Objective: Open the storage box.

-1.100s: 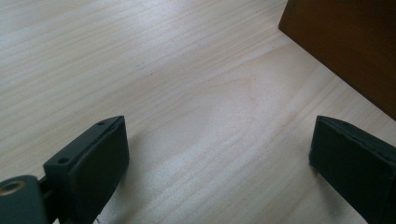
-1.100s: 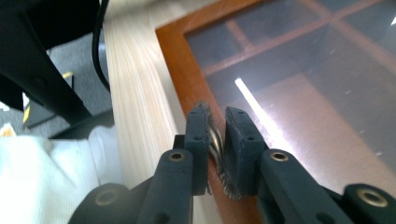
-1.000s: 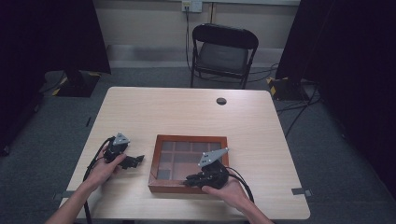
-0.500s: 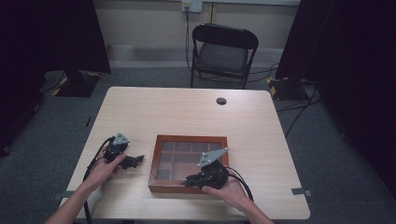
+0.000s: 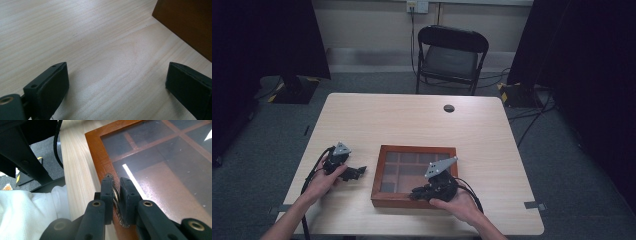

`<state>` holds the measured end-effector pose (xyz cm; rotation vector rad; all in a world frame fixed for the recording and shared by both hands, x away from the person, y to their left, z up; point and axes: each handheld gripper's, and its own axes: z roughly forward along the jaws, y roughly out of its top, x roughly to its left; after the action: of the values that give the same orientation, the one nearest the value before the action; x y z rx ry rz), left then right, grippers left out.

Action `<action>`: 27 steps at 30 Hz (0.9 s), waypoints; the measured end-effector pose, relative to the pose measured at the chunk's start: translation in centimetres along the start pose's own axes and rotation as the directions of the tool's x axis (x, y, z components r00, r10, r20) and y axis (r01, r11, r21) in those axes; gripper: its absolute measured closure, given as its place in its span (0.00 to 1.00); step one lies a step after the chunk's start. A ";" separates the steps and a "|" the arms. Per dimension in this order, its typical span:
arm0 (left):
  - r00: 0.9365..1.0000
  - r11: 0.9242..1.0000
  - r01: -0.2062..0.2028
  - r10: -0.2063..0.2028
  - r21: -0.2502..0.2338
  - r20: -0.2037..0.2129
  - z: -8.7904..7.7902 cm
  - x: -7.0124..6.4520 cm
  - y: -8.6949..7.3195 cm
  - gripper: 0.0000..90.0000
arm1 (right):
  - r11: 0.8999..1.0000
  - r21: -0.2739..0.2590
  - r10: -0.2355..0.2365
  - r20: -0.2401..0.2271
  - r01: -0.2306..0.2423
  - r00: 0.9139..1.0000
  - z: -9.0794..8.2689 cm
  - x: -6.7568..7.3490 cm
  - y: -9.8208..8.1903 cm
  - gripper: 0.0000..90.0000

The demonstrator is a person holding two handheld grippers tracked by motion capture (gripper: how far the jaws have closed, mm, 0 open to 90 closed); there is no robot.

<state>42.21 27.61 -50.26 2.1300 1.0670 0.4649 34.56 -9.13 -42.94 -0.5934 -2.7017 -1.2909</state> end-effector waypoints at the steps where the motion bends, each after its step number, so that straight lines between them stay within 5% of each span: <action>1: 1.000 1.000 0.000 0.000 0.000 0.000 0.0 0.0 0.0 0.05 | 1.000 -0.003 -0.002 0.003 0.002 1.000 -0.1 0.0 0.1 0.91; 27: 1.000 1.000 0.000 0.000 0.000 0.000 0.0 0.0 0.0 0.05 | 0.999 -0.053 0.009 -0.009 -0.010 1.000 -1.9 0.0 1.8 0.91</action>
<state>42.22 27.61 -50.26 2.1300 1.0673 0.4648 35.12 -9.57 -40.41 -0.6042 -2.6624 -1.3628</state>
